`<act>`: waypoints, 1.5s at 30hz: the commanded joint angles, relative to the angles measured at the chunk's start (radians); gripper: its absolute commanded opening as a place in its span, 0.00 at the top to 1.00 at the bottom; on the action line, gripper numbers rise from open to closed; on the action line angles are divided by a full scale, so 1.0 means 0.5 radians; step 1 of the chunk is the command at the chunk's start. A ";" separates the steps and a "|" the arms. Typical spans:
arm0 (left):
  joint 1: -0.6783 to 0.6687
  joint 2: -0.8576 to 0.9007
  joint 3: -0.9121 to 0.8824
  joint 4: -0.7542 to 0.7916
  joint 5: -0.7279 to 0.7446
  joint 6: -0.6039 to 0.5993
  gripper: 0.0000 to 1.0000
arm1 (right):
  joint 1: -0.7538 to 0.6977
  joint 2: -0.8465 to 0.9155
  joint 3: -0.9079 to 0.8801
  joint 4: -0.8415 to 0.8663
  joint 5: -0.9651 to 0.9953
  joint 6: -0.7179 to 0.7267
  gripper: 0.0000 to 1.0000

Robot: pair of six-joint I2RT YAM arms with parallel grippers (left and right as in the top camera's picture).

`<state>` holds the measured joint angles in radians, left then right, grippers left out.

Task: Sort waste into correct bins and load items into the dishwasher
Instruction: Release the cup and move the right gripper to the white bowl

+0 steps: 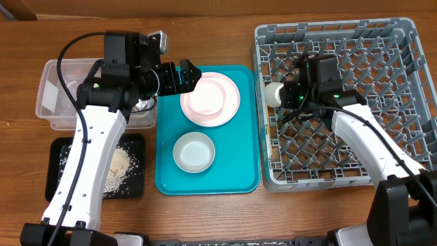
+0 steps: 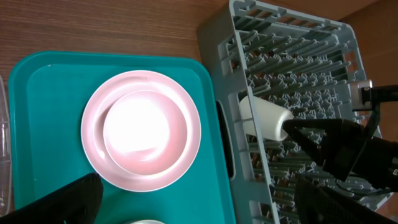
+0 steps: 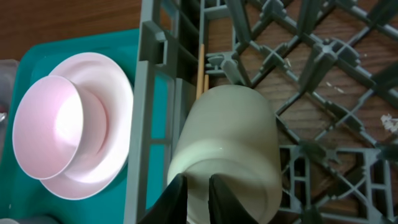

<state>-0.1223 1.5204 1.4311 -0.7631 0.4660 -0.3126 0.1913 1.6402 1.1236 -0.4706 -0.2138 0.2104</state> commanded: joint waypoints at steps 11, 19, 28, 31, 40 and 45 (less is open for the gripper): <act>0.009 -0.005 -0.005 0.001 -0.019 -0.011 0.00 | 0.010 0.056 0.006 0.201 -0.108 0.003 0.67; 0.009 -0.005 -0.005 0.001 -0.019 -0.011 0.00 | 0.010 -0.001 0.007 0.082 -0.168 -0.006 0.58; 0.009 -0.005 -0.005 0.001 -0.019 -0.011 0.00 | 0.063 -0.230 0.007 0.030 -0.211 -0.023 0.55; 0.009 -0.005 -0.005 0.001 -0.020 -0.011 0.00 | 0.174 -0.286 0.007 -0.055 -0.197 -0.074 0.55; 0.009 -0.005 -0.005 0.001 -0.019 -0.011 0.00 | 0.600 -0.280 -0.002 -0.307 0.092 -0.127 0.49; 0.009 -0.005 -0.005 0.001 -0.019 -0.011 0.00 | 0.774 -0.280 -0.004 -0.378 0.214 -0.126 0.48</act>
<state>-0.1223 1.5204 1.4311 -0.7631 0.4660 -0.3126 0.5461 1.5101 1.1229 -0.6483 -0.1753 0.1593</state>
